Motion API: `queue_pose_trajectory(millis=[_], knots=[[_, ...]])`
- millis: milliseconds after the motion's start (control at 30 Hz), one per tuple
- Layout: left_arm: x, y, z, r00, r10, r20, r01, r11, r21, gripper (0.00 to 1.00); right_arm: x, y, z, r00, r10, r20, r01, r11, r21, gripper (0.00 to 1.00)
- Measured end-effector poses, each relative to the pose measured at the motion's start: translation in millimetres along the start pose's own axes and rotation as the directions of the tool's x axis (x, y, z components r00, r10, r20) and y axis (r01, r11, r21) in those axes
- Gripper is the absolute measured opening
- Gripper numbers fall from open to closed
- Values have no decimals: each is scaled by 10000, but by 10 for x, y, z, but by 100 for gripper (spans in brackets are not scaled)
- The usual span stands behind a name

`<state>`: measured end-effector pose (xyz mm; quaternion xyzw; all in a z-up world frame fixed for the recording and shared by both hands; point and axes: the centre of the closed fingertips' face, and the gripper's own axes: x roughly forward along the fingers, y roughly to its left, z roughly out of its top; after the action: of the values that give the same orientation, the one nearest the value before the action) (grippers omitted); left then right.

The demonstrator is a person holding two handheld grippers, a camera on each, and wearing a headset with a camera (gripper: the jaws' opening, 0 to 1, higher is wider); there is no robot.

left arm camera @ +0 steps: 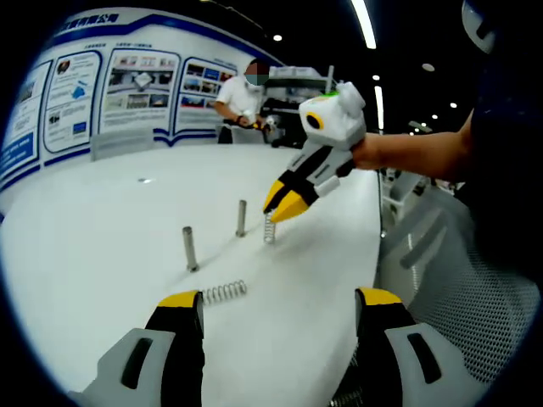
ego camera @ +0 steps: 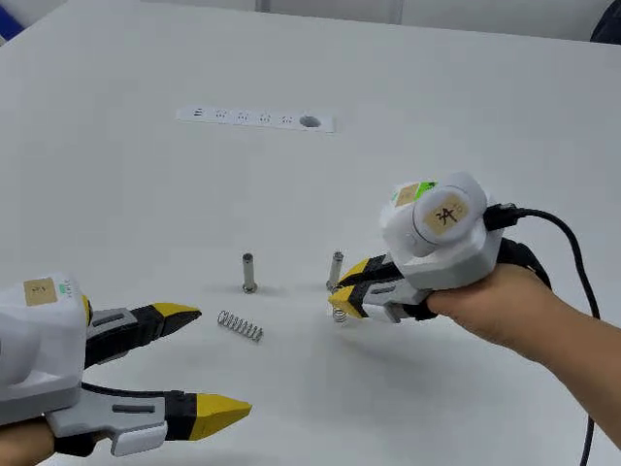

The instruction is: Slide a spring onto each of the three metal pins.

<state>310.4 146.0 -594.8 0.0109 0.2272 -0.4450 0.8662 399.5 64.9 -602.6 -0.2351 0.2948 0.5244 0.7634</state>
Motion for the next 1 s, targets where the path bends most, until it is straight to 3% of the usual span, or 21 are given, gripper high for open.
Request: queue_pose_trajectory(millis=[167, 333, 433, 733, 1000], knots=[[-17, -47, 65, 9996, -261, -121, 264, 9993, 278, 72, -148, 63, 143, 9987, 9, 508, -15, 9999, 111, 12], [22, -15, 328, 9988, -367, 324, 351, 9983, 465, 70, -305, 163, 348, 9933, 207, 1137, -248, 9991, 354, 12], [95, -53, 435, 9974, -583, 428, 553, 9962, 679, 68, -396, 243, 468, 9879, 399, 1496, -483, 9975, 524, 12], [368, -183, 547, 9920, -1249, 203, 1211, 9834, 1354, 60, -544, 462, 684, 9813, 743, 1775, -802, 9964, 258, 12], [462, -237, 628, 9874, -1554, 303, 1480, 9740, 1716, 48, -550, 552, 727, 9777, 1039, 1826, -1122, 9930, 359, 12]])
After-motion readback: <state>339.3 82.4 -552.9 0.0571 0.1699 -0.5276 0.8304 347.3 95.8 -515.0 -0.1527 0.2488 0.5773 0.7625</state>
